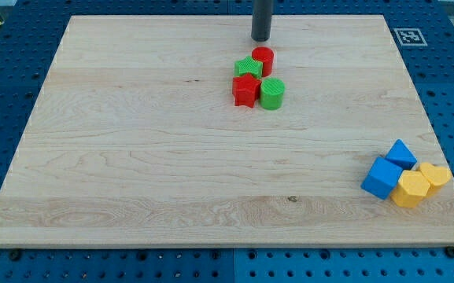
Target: Adjust group of blocks at the center of the board
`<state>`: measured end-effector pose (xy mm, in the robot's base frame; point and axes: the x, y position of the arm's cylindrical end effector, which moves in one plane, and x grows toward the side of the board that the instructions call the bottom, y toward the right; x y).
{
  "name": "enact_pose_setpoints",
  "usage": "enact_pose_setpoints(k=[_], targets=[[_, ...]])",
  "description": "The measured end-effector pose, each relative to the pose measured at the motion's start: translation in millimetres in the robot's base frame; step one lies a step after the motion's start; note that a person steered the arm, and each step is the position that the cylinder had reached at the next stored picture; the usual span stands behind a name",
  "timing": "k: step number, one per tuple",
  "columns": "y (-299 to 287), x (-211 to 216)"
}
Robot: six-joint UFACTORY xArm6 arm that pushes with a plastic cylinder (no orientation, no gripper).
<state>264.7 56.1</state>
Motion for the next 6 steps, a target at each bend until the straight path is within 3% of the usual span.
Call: enact_pose_setpoints(k=[2,3,5,6], targets=[[-2.1,66.2],[-2.4,68.0],[29.4,-1.3],[40.6,-3.0]])
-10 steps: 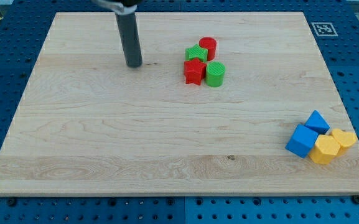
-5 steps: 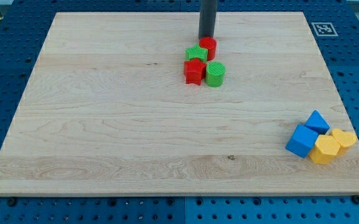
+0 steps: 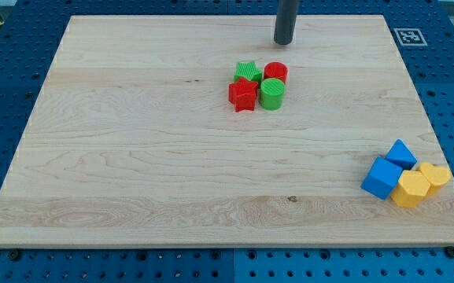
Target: Adjust group of blocks at the center of the board
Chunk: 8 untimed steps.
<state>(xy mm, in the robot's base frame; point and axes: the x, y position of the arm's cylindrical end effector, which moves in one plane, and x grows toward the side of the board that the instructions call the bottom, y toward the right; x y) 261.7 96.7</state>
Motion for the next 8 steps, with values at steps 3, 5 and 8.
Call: enact_pose_setpoints(k=[3,5,8], targets=[[31.2,64.5],[61.0,121.8],[42.1,105.0]])
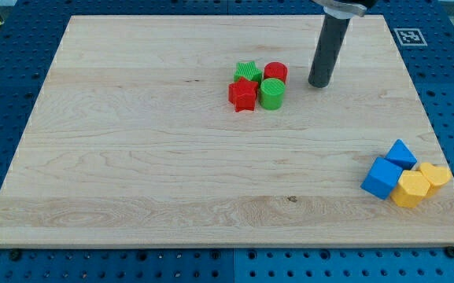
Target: Adjust group of blocks at the center of the board
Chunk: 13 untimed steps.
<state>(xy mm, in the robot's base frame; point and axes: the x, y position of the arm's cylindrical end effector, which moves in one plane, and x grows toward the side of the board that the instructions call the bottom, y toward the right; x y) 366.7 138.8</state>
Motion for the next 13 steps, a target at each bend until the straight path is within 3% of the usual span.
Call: enact_pose_setpoints(k=[4,6,8,13], targets=[[-78.2,0.0],[-48.6,2.0],[-21.2,34.2],[-85.5,43.7]])
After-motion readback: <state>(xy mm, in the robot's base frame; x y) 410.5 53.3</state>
